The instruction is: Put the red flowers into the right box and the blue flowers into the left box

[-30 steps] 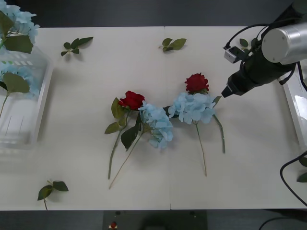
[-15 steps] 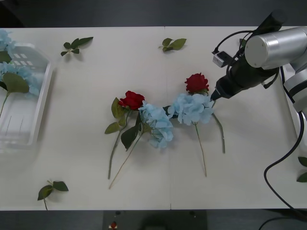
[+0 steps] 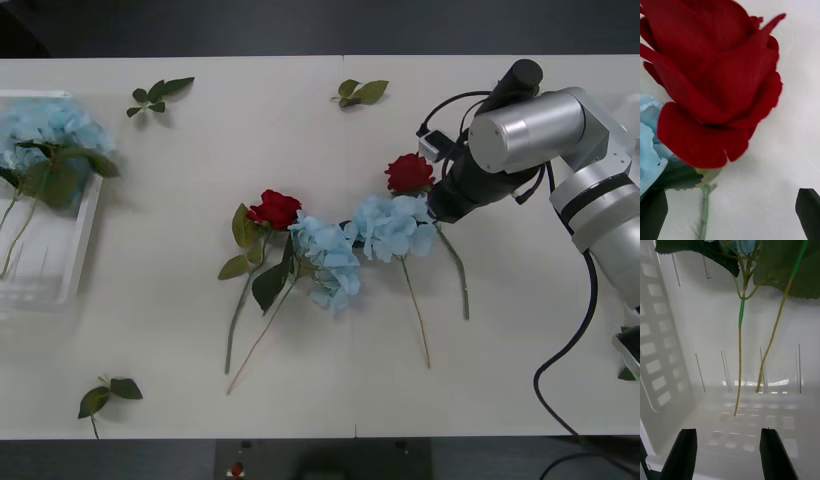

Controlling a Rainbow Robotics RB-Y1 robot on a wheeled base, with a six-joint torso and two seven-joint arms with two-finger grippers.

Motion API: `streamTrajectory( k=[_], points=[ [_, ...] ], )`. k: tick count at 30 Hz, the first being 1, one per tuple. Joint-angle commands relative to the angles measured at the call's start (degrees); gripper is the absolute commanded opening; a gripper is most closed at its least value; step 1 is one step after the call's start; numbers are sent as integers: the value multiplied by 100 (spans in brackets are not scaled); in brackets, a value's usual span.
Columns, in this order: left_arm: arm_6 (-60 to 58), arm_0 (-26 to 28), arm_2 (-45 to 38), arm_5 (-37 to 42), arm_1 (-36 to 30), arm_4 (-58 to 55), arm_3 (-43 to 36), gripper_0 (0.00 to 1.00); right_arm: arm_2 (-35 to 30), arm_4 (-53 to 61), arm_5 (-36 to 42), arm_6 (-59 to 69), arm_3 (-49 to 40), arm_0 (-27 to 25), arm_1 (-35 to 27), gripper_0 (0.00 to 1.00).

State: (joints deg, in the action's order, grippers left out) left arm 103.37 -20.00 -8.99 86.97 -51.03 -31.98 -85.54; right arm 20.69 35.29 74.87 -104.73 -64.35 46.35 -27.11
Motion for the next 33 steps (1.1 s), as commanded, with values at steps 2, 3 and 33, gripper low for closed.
streamTrajectory(
  k=[2,3,33],
  points=[
    [-124,-21,-156,-4,-223,-309,-323,100,67,-22,-104,-179,-34,181,74,100],
    [-124,-21,-165,31,-223,-397,-393,100,67,-22,-131,-179,-25,181,83,100],
    [-2409,-285,1725,-303,629,-1416,-2468,100,296,-57,-763,-232,405,181,399,68]
  ],
)
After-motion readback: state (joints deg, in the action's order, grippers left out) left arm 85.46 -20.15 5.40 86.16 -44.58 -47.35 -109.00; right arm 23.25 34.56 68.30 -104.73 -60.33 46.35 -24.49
